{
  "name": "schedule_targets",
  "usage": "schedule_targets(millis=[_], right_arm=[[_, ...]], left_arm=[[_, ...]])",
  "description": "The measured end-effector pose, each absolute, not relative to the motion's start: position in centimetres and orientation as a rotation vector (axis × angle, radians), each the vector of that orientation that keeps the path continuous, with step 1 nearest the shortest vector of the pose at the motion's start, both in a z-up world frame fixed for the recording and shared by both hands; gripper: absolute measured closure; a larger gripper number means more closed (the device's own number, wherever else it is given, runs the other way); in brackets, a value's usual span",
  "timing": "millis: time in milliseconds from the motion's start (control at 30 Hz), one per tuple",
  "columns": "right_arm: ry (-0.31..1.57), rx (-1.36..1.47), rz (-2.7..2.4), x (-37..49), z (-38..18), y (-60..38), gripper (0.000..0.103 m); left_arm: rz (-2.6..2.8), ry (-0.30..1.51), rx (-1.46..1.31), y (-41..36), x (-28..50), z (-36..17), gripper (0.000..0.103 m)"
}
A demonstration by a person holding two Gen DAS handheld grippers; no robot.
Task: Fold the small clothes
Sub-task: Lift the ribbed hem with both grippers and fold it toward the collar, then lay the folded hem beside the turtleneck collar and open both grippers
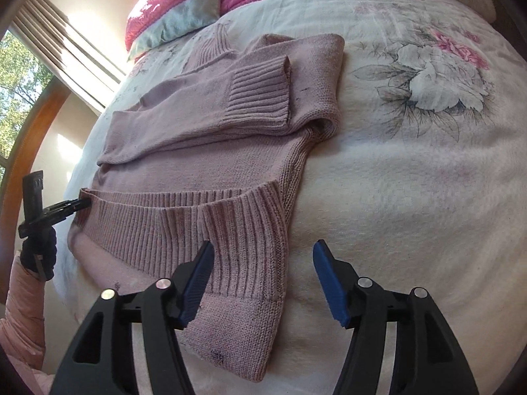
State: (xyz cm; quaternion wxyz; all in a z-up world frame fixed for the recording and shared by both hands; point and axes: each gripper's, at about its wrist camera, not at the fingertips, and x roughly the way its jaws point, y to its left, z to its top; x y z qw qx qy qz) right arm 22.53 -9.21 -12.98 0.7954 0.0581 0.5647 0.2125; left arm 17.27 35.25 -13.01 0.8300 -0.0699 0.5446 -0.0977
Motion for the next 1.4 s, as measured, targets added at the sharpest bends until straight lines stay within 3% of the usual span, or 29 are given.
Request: schedule_targets(millis=[133,233,367,433,500,533,633,1033,1400], right_arm=[[1.206,0.034,0.457,23.5,-13.5,-7.6,0.046],[1.213,0.006,0.458,23.9,-13.9,-6.7,0.062],[1.184,-0.065,0.419,23.1,-13.4,-5.8,0.072],[1.159,-0.085,0.403,22.5,-12.9,-5.7,0.078],[1.134,-0.067,0.438,21.8,-12.5,-5.7,0.091],[1.123,-0.061,0.445,21.6,-12.3,-5.7,0.092],[1.091,-0.041,0.453,21.0,-11.5,-6.0,0.093],[0.961,0.118,0.506,21.4,-5.6,-8.7,0.094],[0.913,0.145,0.472,31.7,-1.4,-8.2,0.094]], left_arm=[[-0.267,1.133,-0.148,34.0,16.9,-12.3,0.087],[-0.215,1.143,-0.069,33.4,17.4,-12.9,0.085],[-0.167,1.155,-0.053,34.1,17.9,-13.9,0.074],[-0.162,1.158,-0.032,34.0,17.9,-14.2,0.073],[-0.167,1.157,-0.012,33.6,17.8,-14.0,0.079],[-0.179,1.157,-0.011,33.4,17.8,-13.8,0.085],[-0.2,1.105,0.0,32.5,17.1,-12.5,0.088],[-0.214,0.903,-0.145,34.1,15.9,-6.2,0.089],[-0.129,0.797,-0.192,36.5,25.1,-3.0,0.089]])
